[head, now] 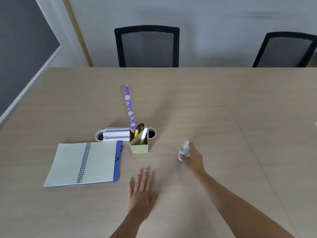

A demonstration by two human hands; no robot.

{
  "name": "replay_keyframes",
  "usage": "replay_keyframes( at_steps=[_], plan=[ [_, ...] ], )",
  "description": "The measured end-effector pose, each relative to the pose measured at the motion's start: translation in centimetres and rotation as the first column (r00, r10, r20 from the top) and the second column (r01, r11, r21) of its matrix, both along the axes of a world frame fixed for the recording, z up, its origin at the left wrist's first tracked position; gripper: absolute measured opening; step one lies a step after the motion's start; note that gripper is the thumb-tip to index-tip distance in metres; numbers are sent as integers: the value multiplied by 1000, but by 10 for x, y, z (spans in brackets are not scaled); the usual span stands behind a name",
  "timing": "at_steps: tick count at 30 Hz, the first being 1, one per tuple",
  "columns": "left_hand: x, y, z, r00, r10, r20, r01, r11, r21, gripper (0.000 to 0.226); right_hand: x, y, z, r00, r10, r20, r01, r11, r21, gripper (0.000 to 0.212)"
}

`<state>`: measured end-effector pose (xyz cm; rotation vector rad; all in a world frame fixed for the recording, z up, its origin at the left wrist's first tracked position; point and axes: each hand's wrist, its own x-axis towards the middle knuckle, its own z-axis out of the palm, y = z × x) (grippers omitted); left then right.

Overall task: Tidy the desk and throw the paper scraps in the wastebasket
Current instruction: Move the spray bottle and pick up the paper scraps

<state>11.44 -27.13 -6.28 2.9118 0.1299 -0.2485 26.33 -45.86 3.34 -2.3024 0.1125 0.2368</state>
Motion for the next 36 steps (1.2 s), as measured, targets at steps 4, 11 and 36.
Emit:
replay_keyframes(
  at_steps=[4,11,36],
  plan=[
    [-1,-1,-1,999,-8,42,9,1000,-18,70,26,37,-4,995,82,53,-84,995,50,35],
    [0,-2,-6,996,2,90,0,1000,-29,70,66,81,-14,982,142,123,-151,986,70,30],
    [-206,219,73,590,807,0,-732,535,-421,26,-200,131,8,801,577,-162,-593,802,-75,7]
  ],
)
